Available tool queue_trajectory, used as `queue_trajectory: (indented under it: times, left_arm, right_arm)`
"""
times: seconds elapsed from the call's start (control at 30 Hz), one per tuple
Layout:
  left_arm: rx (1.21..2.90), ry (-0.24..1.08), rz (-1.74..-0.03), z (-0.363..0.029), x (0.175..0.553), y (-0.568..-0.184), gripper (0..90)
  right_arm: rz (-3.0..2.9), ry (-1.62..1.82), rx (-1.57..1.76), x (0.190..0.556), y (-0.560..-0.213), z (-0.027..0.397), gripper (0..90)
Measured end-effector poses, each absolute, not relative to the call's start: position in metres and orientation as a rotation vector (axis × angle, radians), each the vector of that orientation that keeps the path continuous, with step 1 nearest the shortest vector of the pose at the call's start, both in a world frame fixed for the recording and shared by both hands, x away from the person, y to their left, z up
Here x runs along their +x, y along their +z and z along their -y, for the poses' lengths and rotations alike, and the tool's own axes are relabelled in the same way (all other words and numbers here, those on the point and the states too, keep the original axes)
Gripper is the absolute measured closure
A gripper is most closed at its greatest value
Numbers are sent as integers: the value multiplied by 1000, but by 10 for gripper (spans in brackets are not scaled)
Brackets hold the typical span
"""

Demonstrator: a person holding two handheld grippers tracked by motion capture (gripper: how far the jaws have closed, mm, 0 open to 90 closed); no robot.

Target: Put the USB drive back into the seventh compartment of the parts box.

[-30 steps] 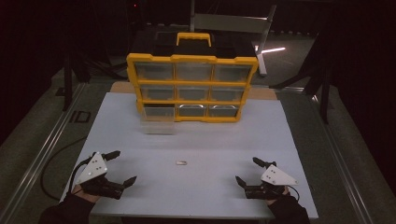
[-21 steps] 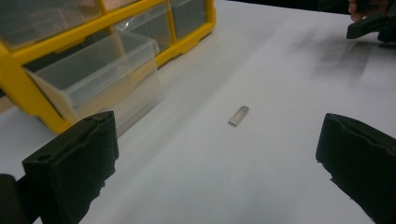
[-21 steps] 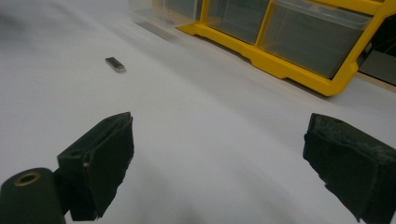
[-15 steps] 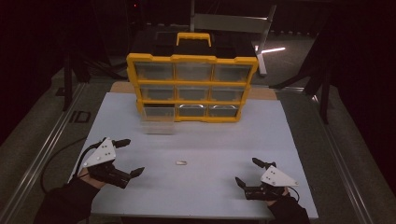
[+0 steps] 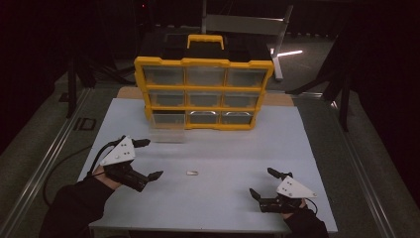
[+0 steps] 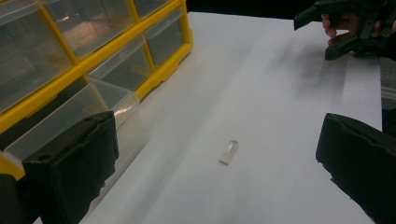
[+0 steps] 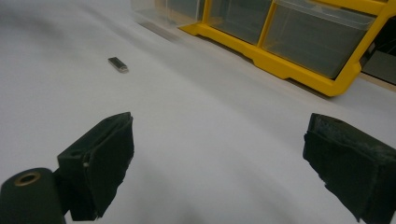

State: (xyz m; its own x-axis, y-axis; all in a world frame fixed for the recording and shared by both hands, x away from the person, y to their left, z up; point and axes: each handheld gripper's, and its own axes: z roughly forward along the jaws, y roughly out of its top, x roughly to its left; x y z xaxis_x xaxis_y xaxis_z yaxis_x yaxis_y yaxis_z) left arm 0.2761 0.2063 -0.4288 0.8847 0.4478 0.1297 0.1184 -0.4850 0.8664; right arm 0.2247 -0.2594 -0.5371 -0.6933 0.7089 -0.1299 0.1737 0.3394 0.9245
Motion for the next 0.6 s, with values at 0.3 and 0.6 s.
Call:
queue_trajectory:
  times: [0.3, 0.6]
  left_arm:
    - [2082, 389, -361, -190, 285, -424, 1]
    - [2110, 368, -310, -172, 293, -422, 1]
  right_arm:
    - [-2087, 1355, 779, 225, -537, 260, 89]
    - [-2083, 1359, 771, 224, -537, 259, 89]
